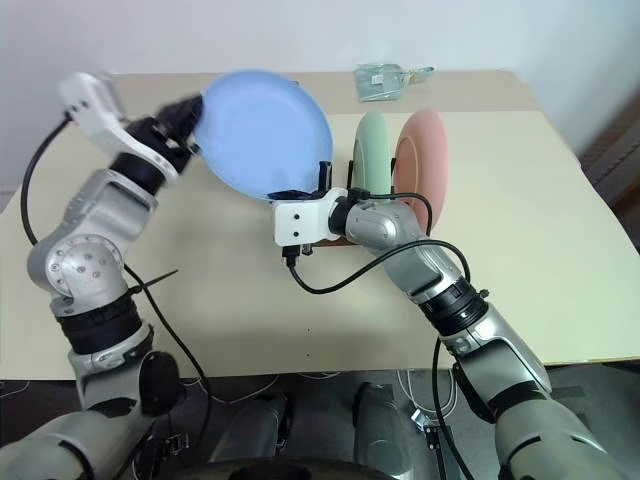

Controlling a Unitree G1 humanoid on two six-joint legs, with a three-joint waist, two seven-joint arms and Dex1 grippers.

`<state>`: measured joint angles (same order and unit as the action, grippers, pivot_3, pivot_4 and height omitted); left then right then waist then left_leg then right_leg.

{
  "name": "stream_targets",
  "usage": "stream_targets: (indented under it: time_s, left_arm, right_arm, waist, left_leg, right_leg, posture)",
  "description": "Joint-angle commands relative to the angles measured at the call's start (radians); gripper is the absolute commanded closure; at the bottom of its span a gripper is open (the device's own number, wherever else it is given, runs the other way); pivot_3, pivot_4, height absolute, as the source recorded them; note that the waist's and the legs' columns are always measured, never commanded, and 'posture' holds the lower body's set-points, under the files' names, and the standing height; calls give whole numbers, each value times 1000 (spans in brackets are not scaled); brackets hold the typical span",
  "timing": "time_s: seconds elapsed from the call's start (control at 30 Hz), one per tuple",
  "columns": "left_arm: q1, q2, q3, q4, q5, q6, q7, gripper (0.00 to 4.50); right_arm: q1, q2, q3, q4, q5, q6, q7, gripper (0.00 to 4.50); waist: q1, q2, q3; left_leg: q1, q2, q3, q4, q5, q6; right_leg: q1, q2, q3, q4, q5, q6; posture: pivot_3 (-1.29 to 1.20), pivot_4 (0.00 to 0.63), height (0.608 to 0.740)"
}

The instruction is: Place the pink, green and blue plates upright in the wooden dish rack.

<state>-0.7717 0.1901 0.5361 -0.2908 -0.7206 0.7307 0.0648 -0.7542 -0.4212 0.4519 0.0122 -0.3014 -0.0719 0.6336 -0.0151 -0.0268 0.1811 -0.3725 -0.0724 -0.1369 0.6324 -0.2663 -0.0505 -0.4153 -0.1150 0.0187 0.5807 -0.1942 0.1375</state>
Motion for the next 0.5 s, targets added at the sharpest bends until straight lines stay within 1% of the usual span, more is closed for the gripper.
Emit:
stream_targets:
  time_s: [0.03,0.13,0.2,0.23,0.27,0.33,0.37,0.43,0.5]
  left_arm:
    - [-14,58,92,29,7,-135,14,1504]
    - [85,154,39,68,104,-200,-72,1504]
    - [233,212,-44,93,186,-248,-186,1504]
    - [278,228,-74,99,209,-265,-221,1504]
    - [340,250,-133,104,256,-293,-262,1504]
    - [452,259,-246,88,298,-322,-347,1504]
    - [499,258,-301,75,318,-341,-389,1504]
    - [563,258,-393,58,363,-384,-450,1504]
    - [609,261,-468,51,404,-422,-499,1504]
  right_arm:
    - [-16,20,-68,-56,51,-36,-8,4500]
    - [-10,58,-138,-116,177,0,12,4500]
    - [-1,122,-249,-222,420,176,27,4500]
    - [3,142,-284,-259,499,245,29,4500]
    - [12,167,-333,-305,615,349,14,4500]
    - [34,212,-439,-389,854,541,-60,4500]
    - [44,237,-491,-419,969,625,-122,4500]
    - [63,269,-561,-454,1109,743,-244,4500]
    - [88,282,-597,-480,1190,825,-347,4500]
  waist:
    - [-6,1,0]
    - [-3,1,0]
    - [-2,0,-1]
    - [-2,1,-1]
    - [1,1,-1]
    - [8,-1,-2]
    - [10,-1,-2]
    - [12,-1,-2]
    - [9,0,-1]
  left_leg:
    - [1,0,1,-1,1,-1]
    - [2,0,1,-2,1,-2]
    - [1,0,1,-2,1,-1]
    - [1,0,1,-2,1,-1]
    - [1,0,1,-2,0,0]
    - [0,0,-1,-1,-2,3]
    - [0,0,-2,-1,-2,3]
    - [0,0,-3,-1,-2,3]
    - [0,0,-3,-2,-2,3]
  right_leg:
    - [0,0,0,0,0,0]
    - [0,0,1,0,0,0]
    - [0,0,1,0,0,0]
    - [0,0,1,0,0,0]
    - [0,0,2,0,0,-1]
    - [0,0,0,0,1,-1]
    - [1,0,0,0,1,-2]
    - [1,0,0,0,0,-4]
    - [-1,1,0,0,-1,-7]
  posture:
    - [0,150,740]
    - [0,150,740]
    - [0,150,740]
    - [0,150,740]
    - [0,150,740]
    - [0,150,740]
    - [0,150,740]
    - [0,150,740]
    - [0,150,740]
